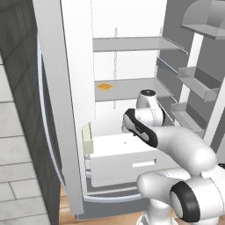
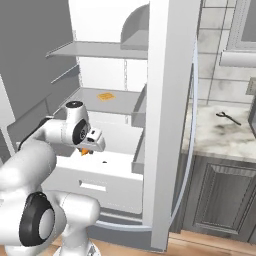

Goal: Place the eggplant and carrot inside the fridge drawer. Close the drawer after placing the vegetables.

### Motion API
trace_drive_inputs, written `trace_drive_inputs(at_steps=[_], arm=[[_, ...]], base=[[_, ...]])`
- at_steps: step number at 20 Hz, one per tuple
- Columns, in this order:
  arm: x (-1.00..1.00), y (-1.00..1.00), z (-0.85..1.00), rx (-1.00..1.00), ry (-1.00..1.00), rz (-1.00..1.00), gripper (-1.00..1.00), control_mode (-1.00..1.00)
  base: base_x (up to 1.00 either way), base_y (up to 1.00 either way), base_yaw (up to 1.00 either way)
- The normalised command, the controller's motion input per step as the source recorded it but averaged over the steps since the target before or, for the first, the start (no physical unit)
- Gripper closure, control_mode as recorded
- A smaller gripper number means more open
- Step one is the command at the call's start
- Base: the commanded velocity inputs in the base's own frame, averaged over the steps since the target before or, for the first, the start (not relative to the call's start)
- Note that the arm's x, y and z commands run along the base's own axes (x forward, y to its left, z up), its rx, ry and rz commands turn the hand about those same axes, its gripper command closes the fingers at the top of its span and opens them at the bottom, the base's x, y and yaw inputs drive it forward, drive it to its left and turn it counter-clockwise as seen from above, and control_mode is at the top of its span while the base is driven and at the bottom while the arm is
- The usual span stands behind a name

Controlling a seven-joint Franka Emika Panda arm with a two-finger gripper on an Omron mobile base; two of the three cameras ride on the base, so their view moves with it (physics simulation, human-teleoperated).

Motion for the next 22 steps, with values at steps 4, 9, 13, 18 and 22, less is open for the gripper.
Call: trace_drive_inputs(at_steps=[4,9,13,18,22], arm=[[0.28,0.0,-0.39,0.0,0.05,0.06,1.0,-1.0],[0.09,0.0,-0.43,0.0,0.04,0.09,1.0,-1.0],[0.0,0.0,-0.45,0.0,0.05,0.1,1.0,-1.0],[0.0,0.0,-0.36,0.0,0.0,0.12,1.0,-1.0],[-0.03,0.0,-0.32,0.0,0.02,0.11,1.0,-1.0]], base=[[0.0,0.0,0.0],[0.0,0.0,0.0],[0.0,0.0,0.0],[0.0,0.0,0.0],[0.0,0.0,0.0]])
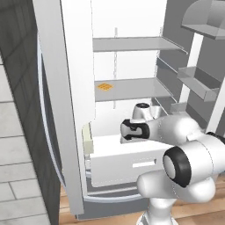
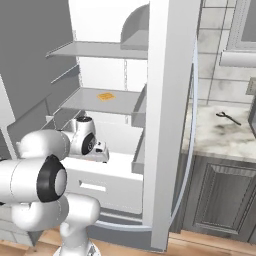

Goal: Place the eggplant and carrot inside the fridge drawer. Close the drawer after placing the vegetables.

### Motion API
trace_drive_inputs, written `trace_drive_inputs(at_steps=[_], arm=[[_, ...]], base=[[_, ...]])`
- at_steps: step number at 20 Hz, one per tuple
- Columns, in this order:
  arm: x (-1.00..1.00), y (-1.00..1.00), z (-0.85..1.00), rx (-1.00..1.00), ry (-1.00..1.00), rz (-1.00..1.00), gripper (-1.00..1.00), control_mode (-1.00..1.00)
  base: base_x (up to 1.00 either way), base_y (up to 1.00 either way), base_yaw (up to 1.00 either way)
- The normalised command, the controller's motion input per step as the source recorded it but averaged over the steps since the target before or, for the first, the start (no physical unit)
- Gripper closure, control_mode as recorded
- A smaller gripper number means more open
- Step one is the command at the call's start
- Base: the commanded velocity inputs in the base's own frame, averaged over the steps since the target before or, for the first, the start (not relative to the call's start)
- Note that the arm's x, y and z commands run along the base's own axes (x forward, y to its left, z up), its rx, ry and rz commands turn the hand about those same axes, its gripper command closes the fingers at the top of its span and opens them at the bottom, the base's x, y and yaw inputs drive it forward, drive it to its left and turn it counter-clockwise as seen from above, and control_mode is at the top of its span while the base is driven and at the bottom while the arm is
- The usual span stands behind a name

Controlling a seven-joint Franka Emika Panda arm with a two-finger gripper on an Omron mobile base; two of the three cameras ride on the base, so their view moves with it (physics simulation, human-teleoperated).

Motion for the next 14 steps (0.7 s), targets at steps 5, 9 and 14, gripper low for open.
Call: trace_drive_inputs(at_steps=[5,9,14], arm=[[-0.07,0.0,-0.25,0.0,0.03,0.1,1.0,-1.0],[-0.04,0.0,-0.23,0.0,0.05,0.08,1.0,-1.0],[-0.13,0.0,-0.31,0.0,0.04,0.09,1.0,-1.0]], base=[[0.0,0.0,0.0],[0.0,0.0,0.0],[0.0,0.0,0.0]])
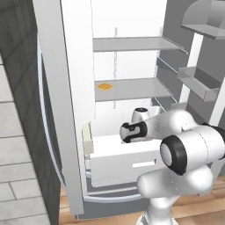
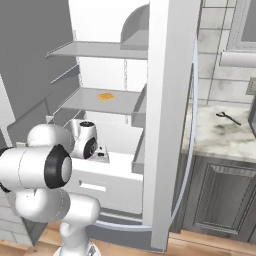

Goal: Place the eggplant and carrot inside the fridge drawer. Close the drawer after placing the vegetables.

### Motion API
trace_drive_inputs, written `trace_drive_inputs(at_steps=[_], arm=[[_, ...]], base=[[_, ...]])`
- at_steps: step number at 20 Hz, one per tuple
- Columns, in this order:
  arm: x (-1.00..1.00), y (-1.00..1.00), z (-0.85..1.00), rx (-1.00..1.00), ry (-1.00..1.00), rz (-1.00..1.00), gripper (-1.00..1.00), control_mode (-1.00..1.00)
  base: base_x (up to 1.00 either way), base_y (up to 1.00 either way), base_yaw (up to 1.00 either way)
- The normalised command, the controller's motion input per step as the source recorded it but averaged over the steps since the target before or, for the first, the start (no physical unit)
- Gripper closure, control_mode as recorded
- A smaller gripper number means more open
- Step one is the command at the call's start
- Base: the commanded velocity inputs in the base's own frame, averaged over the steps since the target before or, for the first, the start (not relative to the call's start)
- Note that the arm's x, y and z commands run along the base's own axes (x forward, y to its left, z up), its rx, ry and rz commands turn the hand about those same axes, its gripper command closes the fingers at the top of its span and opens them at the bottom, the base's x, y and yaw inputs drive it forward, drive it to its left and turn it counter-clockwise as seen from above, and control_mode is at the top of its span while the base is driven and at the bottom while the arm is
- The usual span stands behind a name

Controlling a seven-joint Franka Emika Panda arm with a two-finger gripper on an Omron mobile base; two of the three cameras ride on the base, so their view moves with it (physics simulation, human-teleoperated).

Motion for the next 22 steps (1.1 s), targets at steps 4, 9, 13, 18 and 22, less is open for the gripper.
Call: trace_drive_inputs(at_steps=[4,9,13,18,22], arm=[[-0.14,0.0,-0.38,0.0,0.04,0.09,1.0,-1.0],[-0.17,0.02,-0.35,0.0,0.0,0.04,1.0,-1.0],[-0.07,0.13,-0.29,0.0,0.0,0.01,-1.0,-1.0],[-0.01,0.02,-0.1,0.0,0.0,0.01,-1.0,-1.0],[0.0,0.0,0.01,0.0,-0.02,0.03,-1.0,-1.0]], base=[[0.0,0.0,0.0],[0.0,0.0,0.0],[0.0,0.0,0.0],[0.0,0.0,0.0],[0.0,0.0,0.0]])
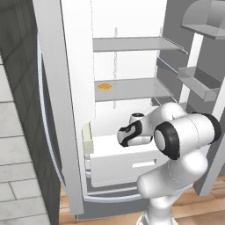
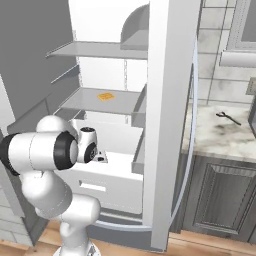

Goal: Place the eggplant and carrot inside the fridge drawer. Close the drawer after placing the vegetables.

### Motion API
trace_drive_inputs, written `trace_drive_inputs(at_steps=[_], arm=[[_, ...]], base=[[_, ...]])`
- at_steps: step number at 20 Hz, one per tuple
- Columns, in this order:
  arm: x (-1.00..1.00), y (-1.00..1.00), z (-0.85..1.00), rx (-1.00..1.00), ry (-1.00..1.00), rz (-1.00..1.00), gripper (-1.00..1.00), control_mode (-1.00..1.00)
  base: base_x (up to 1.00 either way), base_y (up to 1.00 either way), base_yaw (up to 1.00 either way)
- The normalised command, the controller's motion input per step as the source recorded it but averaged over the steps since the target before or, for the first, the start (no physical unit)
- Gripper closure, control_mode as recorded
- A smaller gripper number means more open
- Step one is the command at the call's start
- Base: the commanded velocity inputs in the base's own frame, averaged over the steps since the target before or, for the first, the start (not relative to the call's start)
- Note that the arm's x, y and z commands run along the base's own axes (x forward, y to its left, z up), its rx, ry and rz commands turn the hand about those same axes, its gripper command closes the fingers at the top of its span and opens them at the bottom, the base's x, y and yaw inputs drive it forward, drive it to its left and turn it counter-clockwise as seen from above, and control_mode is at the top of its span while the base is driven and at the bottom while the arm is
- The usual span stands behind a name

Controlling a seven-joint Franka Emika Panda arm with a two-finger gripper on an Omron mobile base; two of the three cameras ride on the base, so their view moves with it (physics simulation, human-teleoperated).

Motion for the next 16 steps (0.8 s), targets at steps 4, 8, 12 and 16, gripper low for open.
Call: trace_drive_inputs(at_steps=[4,8,12,16], arm=[[0.0,0.0,0.35,0.0,-0.03,0.0,-1.0,-1.0],[0.0,0.0,0.73,0.0,0.0,0.0,-1.0,-1.0],[0.0,0.0,0.92,0.0,0.0,-0.01,-1.0,-1.0],[0.0,0.0,0.94,0.0,-0.01,0.0,-1.0,-1.0]], base=[[0.0,0.0,0.0],[0.0,0.0,0.0],[0.0,0.0,0.0],[0.0,0.0,0.0]])
